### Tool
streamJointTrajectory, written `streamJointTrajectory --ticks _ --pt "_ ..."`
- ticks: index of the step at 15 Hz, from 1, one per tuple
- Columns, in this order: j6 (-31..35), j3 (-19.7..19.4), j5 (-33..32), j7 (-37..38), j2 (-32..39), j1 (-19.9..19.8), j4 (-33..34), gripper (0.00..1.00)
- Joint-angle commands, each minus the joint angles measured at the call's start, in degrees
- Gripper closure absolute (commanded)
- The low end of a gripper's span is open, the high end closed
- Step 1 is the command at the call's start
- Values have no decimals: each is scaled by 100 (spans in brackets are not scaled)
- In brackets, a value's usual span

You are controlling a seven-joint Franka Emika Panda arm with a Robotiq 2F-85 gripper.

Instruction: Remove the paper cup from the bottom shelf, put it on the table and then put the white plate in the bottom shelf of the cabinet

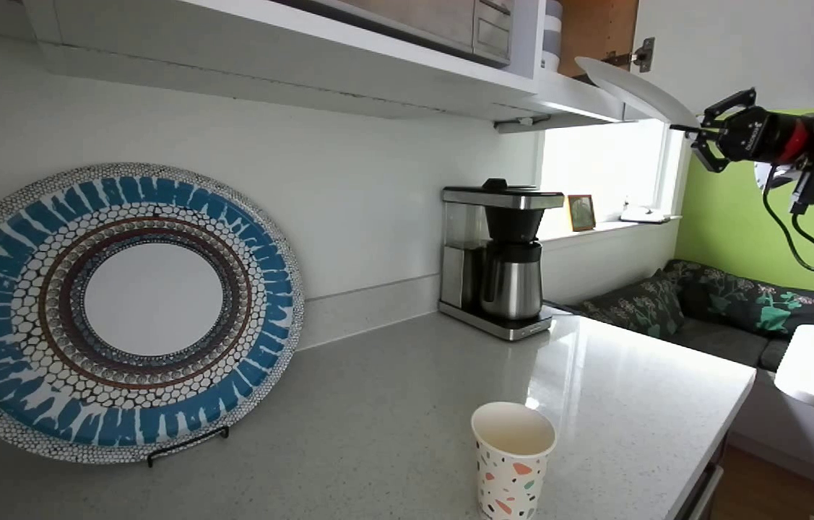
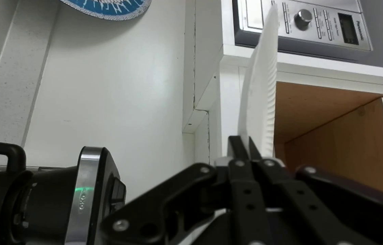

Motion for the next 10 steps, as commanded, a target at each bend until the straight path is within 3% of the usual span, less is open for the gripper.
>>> streamJointTrajectory --ticks 1,5,10 --pt "316 237 225 288 -8 -129 174 100" --pt "1002 452 308 526 18 -145 455 100" --pt "2311 761 243 884 24 -29 784 100"
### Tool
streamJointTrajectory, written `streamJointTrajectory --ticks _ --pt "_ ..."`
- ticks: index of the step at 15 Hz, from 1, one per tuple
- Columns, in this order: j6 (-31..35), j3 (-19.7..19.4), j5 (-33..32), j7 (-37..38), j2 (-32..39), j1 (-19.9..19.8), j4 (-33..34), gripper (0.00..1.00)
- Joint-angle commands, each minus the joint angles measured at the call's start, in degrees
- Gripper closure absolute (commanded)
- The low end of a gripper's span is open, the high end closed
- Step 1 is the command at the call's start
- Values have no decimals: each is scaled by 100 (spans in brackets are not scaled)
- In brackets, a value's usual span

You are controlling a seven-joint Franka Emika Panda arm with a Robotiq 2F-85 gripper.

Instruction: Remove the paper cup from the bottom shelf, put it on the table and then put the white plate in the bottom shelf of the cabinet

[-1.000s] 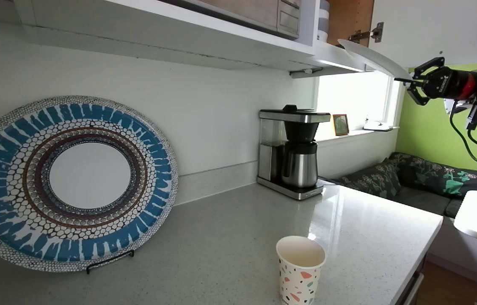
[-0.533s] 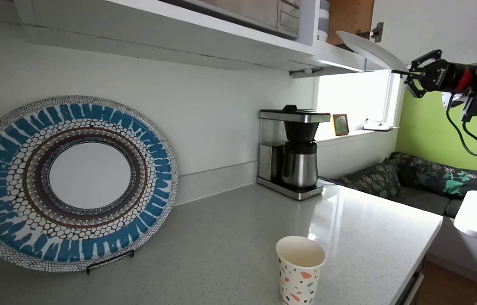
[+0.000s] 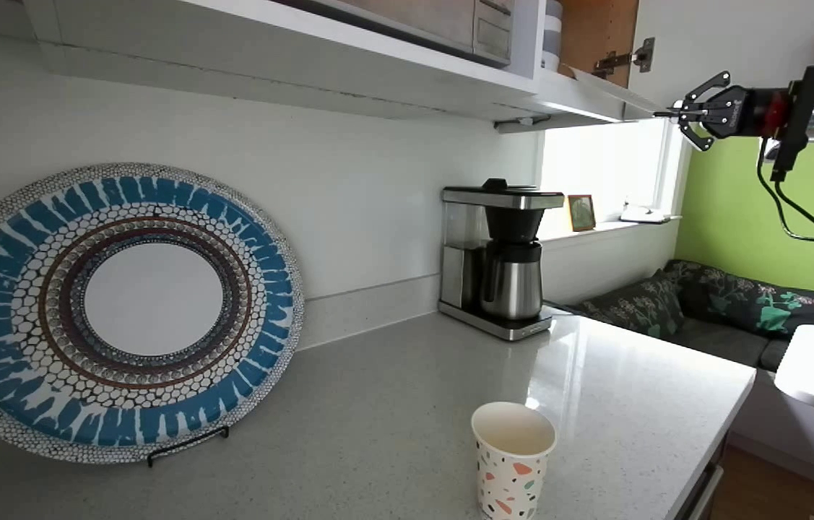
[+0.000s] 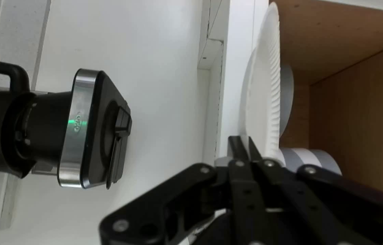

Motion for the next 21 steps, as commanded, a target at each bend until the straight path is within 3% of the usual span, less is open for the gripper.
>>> streamJointTrajectory --ticks 1,9,10,13,15,16,18,21 --pt "655 193 48 342 32 45 227 100" --pt "1211 270 66 710 44 294 543 97" --pt "1251 273 72 735 44 320 562 92" --pt "1287 275 99 782 71 393 636 62" --pt "1286 279 123 792 100 440 686 52" --pt "1314 291 131 804 121 458 716 56" --pt "1319 285 155 835 156 505 783 50" --pt "1389 283 266 846 196 561 880 72"
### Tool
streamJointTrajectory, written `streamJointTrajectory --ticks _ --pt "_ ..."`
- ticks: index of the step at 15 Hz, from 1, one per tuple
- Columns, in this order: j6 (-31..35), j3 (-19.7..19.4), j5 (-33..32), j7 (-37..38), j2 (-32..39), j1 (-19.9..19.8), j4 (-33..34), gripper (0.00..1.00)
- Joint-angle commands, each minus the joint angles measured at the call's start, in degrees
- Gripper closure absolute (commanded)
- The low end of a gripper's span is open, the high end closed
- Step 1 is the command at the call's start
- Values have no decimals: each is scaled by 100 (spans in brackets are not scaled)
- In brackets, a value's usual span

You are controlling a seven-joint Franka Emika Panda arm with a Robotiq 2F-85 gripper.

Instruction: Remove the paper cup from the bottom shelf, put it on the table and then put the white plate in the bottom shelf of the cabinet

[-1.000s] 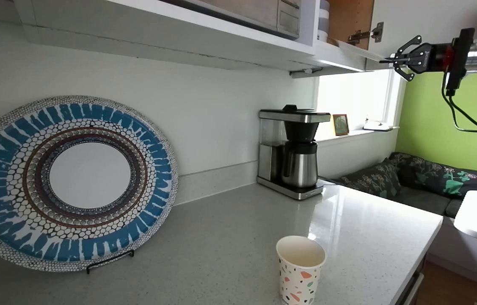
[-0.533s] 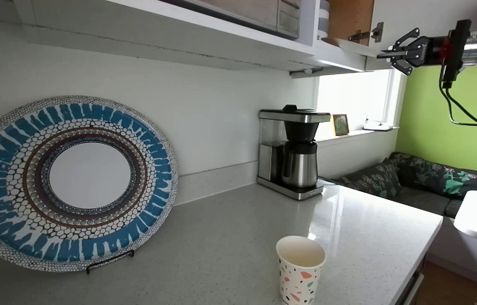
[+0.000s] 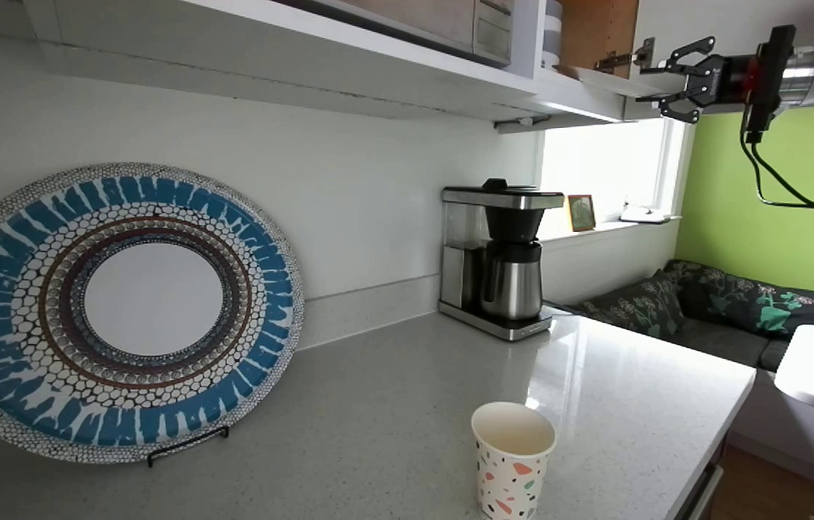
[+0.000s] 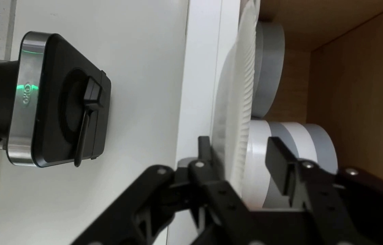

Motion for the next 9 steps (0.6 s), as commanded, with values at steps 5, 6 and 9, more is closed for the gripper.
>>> streamJointTrajectory --ticks 5,6,9 --pt "358 44 513 41 142 222 324 56" --pt "388 61 563 26 170 237 365 55" --pt "529 116 666 20 247 294 457 40"
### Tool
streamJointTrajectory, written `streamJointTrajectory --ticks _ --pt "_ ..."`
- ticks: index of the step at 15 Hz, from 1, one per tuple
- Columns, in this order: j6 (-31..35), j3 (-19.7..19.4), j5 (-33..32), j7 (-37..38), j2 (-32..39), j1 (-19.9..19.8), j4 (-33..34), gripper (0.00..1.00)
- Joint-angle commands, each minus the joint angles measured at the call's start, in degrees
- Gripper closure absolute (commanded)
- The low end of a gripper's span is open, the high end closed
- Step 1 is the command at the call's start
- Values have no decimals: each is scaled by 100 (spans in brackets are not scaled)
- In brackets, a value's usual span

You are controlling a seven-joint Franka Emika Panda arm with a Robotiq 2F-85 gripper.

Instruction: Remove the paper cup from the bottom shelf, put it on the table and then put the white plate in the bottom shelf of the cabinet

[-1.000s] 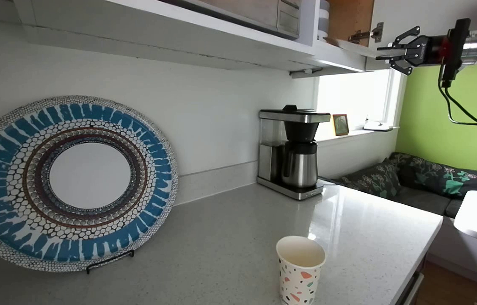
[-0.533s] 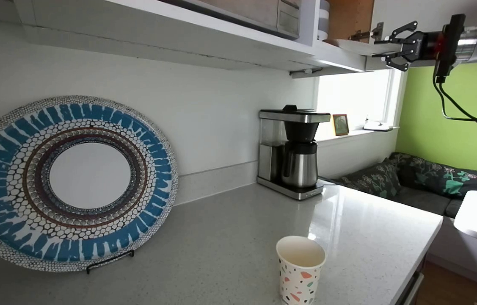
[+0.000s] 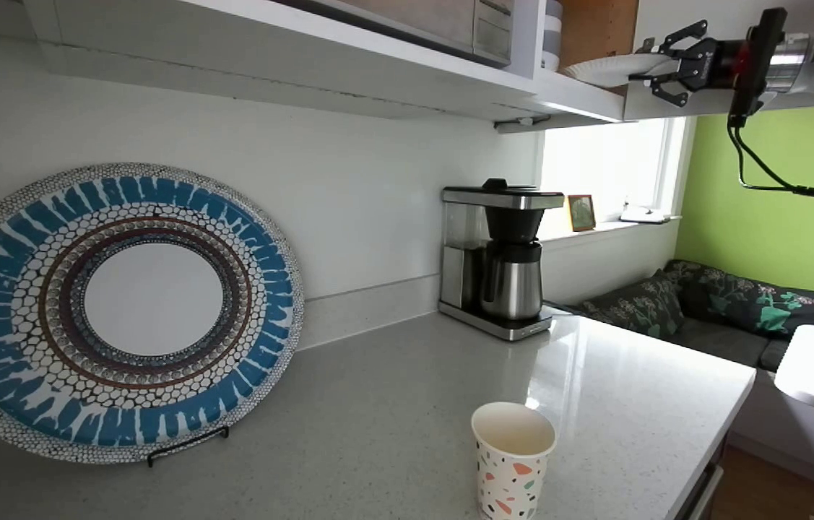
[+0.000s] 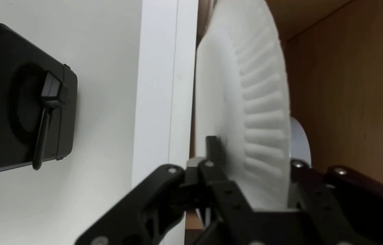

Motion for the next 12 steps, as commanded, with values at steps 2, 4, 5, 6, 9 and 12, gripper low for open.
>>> streamJointTrajectory --ticks 2,4,5,6,9,12 --pt "362 87 261 12 210 147 221 24" --pt "482 122 320 0 271 180 278 13" --pt "546 139 342 -8 299 197 311 8" --pt "568 144 359 -4 330 217 350 0" --pt "665 167 409 -29 411 282 467 0" --pt "684 178 531 -109 496 352 603 0"
